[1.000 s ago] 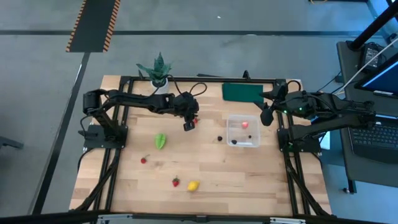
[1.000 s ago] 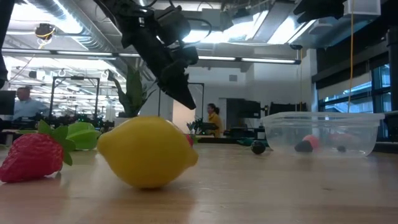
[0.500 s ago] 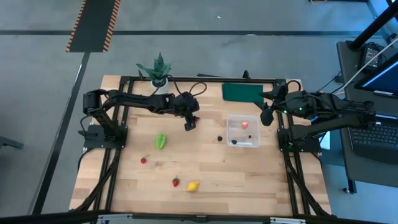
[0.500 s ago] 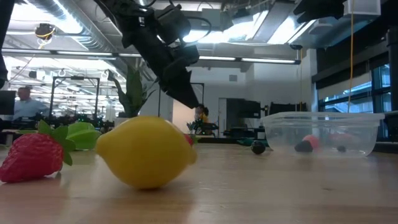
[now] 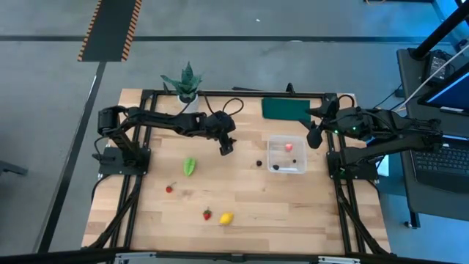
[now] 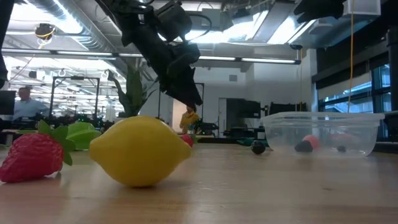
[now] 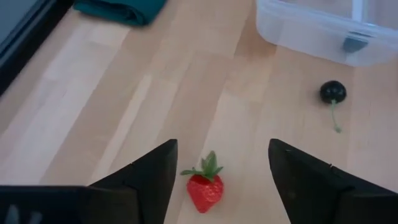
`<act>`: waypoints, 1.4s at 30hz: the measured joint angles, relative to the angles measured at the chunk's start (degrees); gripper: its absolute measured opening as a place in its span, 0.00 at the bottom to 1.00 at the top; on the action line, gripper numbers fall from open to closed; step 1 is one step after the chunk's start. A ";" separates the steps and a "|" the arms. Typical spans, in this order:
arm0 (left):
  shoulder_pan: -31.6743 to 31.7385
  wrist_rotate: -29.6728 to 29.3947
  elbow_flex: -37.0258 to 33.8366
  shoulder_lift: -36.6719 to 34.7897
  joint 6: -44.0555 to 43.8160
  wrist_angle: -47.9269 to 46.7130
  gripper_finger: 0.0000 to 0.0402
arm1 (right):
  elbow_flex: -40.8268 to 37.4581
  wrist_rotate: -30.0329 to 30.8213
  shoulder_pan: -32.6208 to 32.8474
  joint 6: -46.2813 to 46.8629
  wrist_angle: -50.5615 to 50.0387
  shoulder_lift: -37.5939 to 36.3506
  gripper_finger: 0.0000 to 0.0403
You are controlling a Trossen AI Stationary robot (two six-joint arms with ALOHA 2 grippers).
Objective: Pick and placing Produce into tupperware
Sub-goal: Put the top red strawberry into the transparent container
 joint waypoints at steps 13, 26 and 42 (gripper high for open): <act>1.85 0.85 0.05 1.22 2.99 -6.86 0.61 | 0.00 0.11 -0.02 -3.14 4.96 0.00 0.51; 1.79 1.56 0.00 6.75 3.30 -4.78 0.61 | -0.02 -0.05 0.00 -3.53 4.64 0.00 0.51; 2.47 2.22 -0.08 10.29 4.74 -3.28 0.61 | -0.02 -0.01 -0.04 -4.97 4.58 -0.02 0.51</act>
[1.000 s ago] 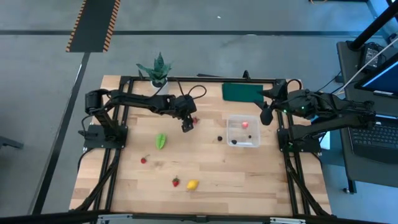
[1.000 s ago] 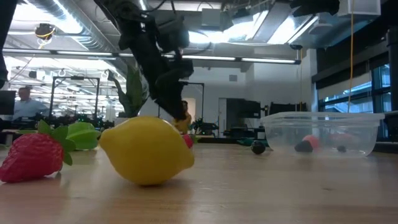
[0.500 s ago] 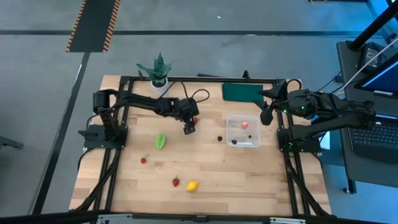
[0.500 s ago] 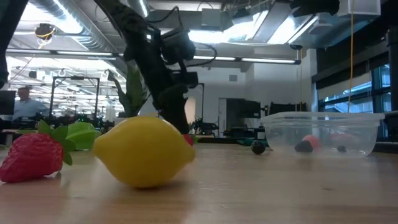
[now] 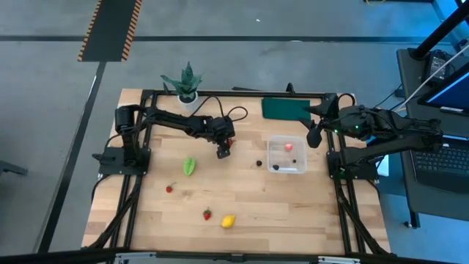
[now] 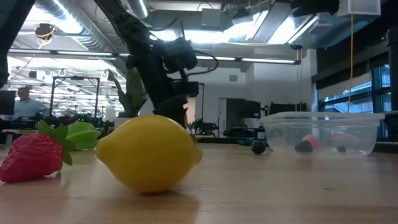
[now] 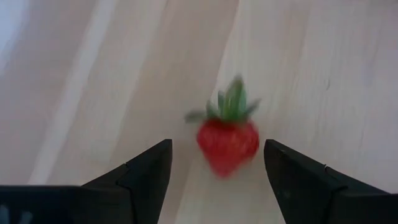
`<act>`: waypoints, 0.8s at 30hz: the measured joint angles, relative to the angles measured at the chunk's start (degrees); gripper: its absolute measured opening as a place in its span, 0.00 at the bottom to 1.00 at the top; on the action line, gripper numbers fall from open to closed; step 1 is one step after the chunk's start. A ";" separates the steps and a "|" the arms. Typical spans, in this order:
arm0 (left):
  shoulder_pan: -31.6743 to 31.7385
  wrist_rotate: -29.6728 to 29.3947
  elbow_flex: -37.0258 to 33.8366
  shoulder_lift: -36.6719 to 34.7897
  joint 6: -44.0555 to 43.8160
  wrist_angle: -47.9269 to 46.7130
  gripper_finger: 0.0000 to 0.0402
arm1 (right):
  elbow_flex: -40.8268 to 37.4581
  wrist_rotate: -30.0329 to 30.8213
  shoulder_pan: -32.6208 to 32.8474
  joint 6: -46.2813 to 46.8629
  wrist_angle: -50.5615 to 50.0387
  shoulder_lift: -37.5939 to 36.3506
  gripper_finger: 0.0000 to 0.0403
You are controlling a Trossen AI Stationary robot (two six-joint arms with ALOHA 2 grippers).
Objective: Pick and placing Produce into tupperware
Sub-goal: Put the top red strawberry into the transparent container
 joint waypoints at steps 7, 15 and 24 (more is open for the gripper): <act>-0.04 0.86 0.08 2.01 -0.26 2.15 0.61 | 0.00 -0.01 0.04 -0.90 -0.07 0.02 0.51; -0.02 0.80 0.08 2.10 -0.33 3.36 0.55 | 0.00 -0.01 0.02 -1.04 -0.07 0.02 0.51; -0.19 0.80 0.08 2.10 -0.35 3.05 0.37 | 0.00 -0.01 0.02 -1.05 -0.07 0.02 0.51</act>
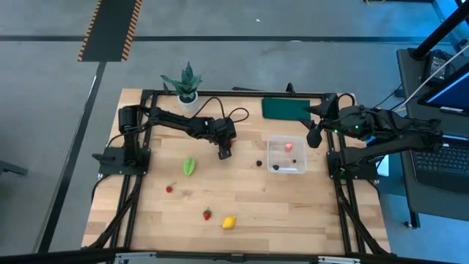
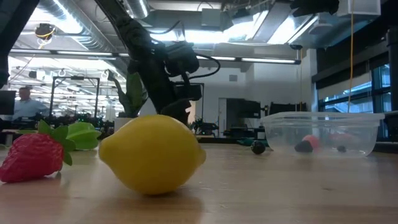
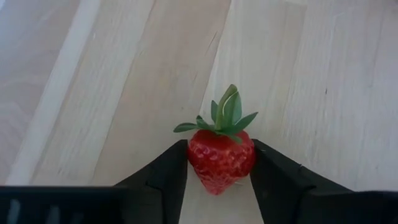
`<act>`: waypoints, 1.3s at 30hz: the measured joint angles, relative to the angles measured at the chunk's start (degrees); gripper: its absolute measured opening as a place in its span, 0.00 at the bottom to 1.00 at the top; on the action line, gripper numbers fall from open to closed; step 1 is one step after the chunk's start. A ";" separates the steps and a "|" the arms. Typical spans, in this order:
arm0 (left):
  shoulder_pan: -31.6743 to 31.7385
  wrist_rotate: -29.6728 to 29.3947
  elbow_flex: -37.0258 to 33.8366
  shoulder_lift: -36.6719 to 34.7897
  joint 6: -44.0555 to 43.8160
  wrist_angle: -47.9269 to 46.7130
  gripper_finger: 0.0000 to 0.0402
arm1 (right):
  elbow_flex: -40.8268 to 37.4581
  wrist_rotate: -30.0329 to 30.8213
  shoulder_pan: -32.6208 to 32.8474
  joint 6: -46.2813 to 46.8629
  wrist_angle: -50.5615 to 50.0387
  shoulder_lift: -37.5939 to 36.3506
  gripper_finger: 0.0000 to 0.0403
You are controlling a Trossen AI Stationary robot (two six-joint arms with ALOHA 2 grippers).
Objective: Pick and placing Produce into tupperware
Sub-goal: Put the top red strawberry into the transparent container
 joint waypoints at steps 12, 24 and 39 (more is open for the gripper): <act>-0.05 1.35 0.91 -0.80 -0.04 0.20 0.38 | 0.00 0.02 0.02 0.02 -0.01 0.00 0.51; -2.14 10.64 17.86 -3.76 0.11 -0.97 0.38 | 0.00 0.00 0.00 0.22 0.07 -0.02 0.51; -5.99 10.45 25.79 3.05 -0.10 10.33 0.36 | 0.00 0.00 0.02 0.72 1.53 -0.02 0.51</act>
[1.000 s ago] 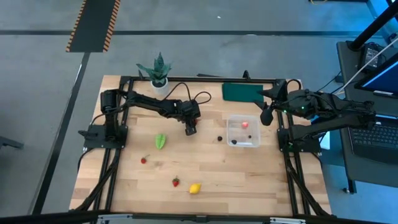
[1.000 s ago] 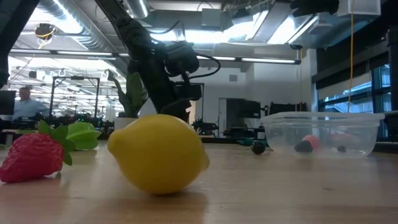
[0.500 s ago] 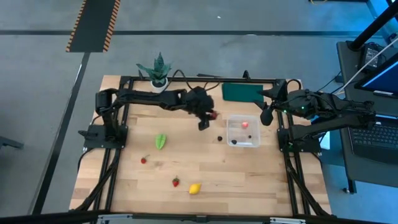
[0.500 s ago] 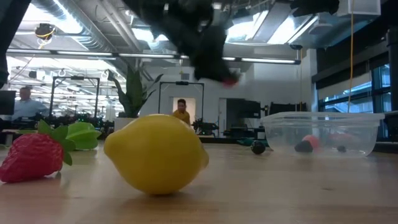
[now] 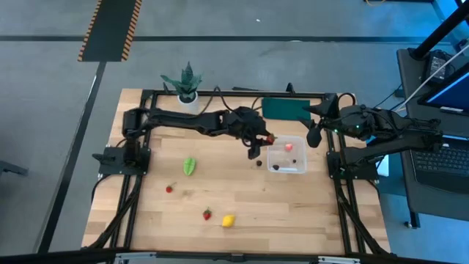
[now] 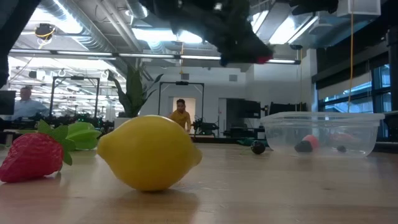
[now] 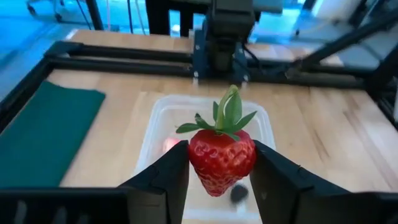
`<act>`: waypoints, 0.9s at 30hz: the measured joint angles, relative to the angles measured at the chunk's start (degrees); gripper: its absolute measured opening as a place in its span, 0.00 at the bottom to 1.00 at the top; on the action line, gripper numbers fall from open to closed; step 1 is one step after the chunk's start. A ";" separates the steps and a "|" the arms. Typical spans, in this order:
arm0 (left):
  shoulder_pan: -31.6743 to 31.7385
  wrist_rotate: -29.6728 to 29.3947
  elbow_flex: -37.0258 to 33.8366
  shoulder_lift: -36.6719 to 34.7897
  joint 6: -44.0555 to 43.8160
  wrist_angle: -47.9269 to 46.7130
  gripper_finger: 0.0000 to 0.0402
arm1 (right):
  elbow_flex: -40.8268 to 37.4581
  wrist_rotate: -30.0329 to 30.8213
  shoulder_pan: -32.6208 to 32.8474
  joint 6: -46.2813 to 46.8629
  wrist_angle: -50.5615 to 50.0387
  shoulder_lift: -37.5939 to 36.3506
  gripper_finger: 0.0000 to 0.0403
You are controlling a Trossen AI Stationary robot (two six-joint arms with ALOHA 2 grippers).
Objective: Pick and placing Produce into tupperware
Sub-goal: Put the top red strawberry into the transparent container
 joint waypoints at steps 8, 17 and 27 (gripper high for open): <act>0.11 4.16 -0.02 7.61 -5.62 8.76 0.36 | 0.00 -0.78 0.00 1.14 -0.06 0.00 0.51; 0.41 6.01 0.00 13.64 -10.51 11.18 0.37 | 0.00 -0.94 0.00 0.97 -0.22 0.00 0.51; 0.46 5.92 0.02 13.76 -10.60 13.55 0.37 | 0.00 -1.07 0.00 1.21 -1.22 0.00 0.51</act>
